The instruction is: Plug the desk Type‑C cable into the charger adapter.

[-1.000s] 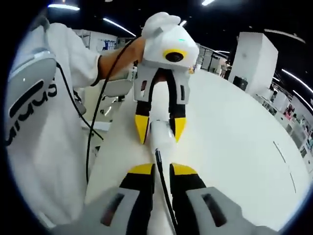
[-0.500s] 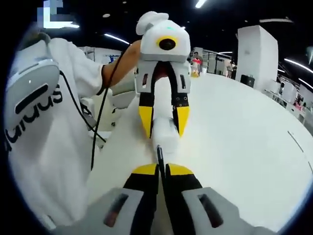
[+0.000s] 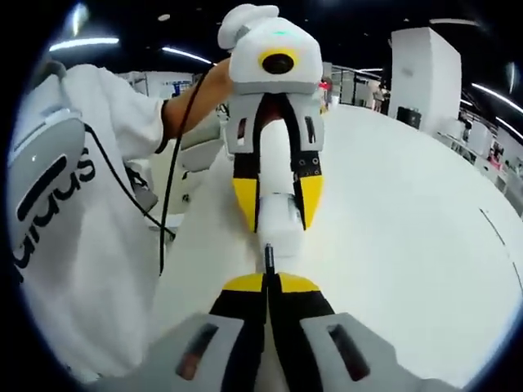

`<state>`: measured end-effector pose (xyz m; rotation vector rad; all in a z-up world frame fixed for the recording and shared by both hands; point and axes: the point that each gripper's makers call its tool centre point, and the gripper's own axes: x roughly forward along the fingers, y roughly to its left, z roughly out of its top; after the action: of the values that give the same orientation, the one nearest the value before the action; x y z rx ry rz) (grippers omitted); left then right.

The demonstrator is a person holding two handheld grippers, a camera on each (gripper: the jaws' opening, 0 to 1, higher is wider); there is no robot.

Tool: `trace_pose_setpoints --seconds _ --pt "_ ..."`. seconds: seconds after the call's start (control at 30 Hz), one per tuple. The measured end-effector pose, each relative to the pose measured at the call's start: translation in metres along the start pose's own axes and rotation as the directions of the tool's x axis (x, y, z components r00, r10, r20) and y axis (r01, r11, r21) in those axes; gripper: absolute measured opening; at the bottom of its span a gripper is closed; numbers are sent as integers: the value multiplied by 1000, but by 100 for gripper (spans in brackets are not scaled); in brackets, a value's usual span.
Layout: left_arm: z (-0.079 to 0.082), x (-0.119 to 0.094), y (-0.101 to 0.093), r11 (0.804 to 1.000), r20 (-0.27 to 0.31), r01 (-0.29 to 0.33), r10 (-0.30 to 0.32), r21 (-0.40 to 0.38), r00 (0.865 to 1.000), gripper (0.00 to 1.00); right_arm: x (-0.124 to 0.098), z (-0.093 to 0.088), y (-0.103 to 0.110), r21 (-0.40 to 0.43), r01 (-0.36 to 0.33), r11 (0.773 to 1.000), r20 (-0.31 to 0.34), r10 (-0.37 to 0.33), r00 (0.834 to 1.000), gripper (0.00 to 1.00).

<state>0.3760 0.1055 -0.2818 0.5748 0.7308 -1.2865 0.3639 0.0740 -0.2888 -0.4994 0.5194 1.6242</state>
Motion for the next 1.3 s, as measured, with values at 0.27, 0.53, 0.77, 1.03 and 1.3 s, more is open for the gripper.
trace_pose_setpoints --seconds 0.27,0.53,0.77,1.03,1.3 --pt "1 2 1 1000 4 14 -14 -19 1000 23 1 0 2 38 8 999 -29 -7 1000 0" --pt "3 5 2 993 59 19 -12 -113 998 23 1 -1 0 66 41 997 -52 -38 998 0" --pt "3 7 2 990 62 38 -30 -137 998 23 2 0 -1 91 35 995 -67 -29 997 0" --pt "1 11 1 989 33 58 -54 -138 998 24 1 4 1 83 29 996 -82 -22 996 0" --pt "1 11 -1 987 27 61 -57 -148 998 26 1 6 2 -36 59 998 -3 -59 998 3"
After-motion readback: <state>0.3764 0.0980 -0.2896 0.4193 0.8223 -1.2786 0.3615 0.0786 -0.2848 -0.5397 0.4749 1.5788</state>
